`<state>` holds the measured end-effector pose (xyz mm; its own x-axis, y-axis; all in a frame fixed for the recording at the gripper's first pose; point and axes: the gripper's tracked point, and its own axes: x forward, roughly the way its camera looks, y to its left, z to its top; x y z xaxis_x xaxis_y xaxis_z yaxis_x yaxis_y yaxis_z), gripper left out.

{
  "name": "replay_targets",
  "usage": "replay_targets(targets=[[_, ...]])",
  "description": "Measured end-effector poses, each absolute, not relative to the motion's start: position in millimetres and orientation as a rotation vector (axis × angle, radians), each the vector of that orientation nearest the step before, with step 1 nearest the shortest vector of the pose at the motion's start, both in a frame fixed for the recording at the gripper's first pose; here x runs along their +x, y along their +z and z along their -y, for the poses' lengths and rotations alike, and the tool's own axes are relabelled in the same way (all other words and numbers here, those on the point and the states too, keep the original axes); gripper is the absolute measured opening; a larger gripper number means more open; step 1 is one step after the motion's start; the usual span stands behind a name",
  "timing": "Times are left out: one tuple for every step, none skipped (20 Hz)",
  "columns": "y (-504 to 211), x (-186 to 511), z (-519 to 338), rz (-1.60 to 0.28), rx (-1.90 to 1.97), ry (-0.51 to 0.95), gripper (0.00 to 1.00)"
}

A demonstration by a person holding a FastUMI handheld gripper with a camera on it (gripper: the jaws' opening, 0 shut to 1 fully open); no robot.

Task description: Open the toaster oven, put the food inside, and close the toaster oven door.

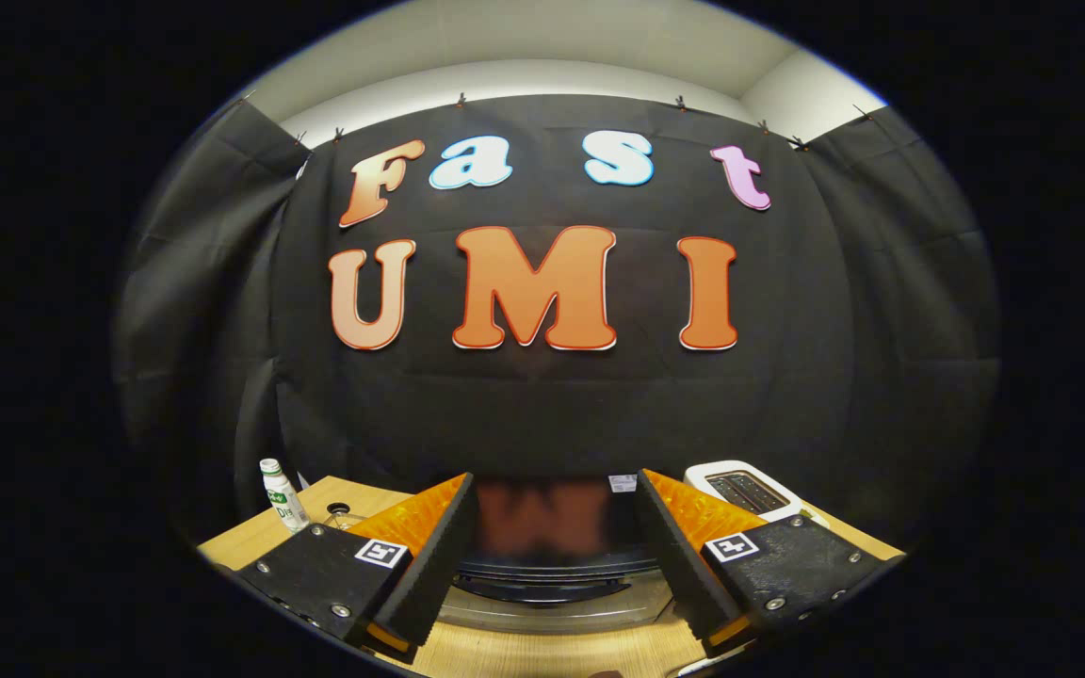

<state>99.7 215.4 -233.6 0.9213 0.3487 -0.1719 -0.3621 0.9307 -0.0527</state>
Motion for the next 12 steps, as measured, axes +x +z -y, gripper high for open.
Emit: replay_targets(targets=[[-249, 101, -220, -0.186, -0.085, 0.376, 0.99], [-263, 100, -223, -0.215, -0.084, 0.386, 0.99], [-276, 100, -226, -0.238, -0.079, 0.388, 0.99], [-286, 100, -227, -0.260, -0.081, 0.387, 0.99], [-295, 101, -228, -0.277, -0.089, 0.383, 0.99], [-303, 99, -226, -0.289, -0.097, 0.380, 0.99], [-310, 98, -225, -0.305, -0.104, 0.376, 0.99], [-316, 98, -223, -0.320, -0.114, 0.367, 0.99], [-322, 97, -218, -0.330, -0.126, 0.355, 0.99], [-321, 95, -216, -0.331, -0.124, 0.355, 0.99], [-322, 96, -216, -0.331, -0.101, 0.354, 1.00], [-323, 93, -214, -0.351, -0.088, 0.358, 0.99]])
